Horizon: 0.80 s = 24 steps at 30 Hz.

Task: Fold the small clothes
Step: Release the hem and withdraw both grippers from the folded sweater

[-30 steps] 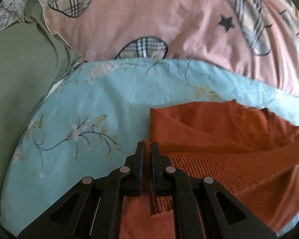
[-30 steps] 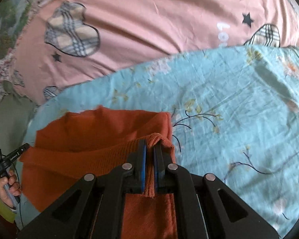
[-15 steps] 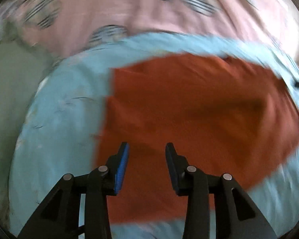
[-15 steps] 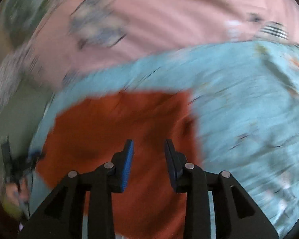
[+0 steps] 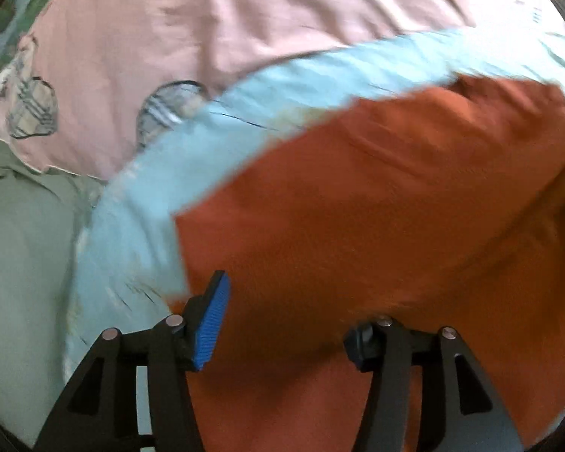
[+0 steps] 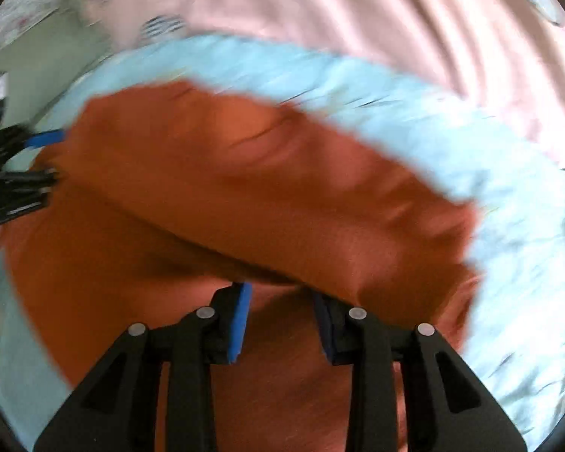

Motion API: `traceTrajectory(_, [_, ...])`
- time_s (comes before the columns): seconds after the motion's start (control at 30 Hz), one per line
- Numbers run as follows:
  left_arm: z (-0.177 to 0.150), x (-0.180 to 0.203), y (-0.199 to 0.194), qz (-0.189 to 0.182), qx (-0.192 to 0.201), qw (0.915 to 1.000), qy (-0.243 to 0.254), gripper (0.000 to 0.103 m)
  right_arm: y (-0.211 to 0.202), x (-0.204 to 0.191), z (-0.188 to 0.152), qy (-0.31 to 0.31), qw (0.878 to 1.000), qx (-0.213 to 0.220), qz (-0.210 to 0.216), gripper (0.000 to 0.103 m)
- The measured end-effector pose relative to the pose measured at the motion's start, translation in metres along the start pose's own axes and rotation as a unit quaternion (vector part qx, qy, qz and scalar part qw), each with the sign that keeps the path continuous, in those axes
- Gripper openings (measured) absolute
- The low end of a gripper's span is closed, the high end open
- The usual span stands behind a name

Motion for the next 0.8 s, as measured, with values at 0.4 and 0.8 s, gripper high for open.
traceTrajectory(0.4, [0.008, -0.099, 0.002, 0.075, -0.010, 0.9922, -0.099, 0.062, -0.039, 0.064, -0.004, 0.081, 0.994, 0.025, -0.070, 0.034])
traceTrajectory(0.8, [-0.131, -0.114, -0.101, 0.010, -0.047, 0.9818, -0.184, 0.062, -0.096, -0.060, -0.069, 0.068, 0.997, 0.035, 0.028, 0.035])
Point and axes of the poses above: each gripper's, at about its wrist camera, not at the fingertips, and y roughly the way its jaws point, x to its right, z to its top, the point moved 10 cm from there along y, roughly the way its jaws point, and after that the axes turned 13 degrees about -y, right-handed, at the moved point
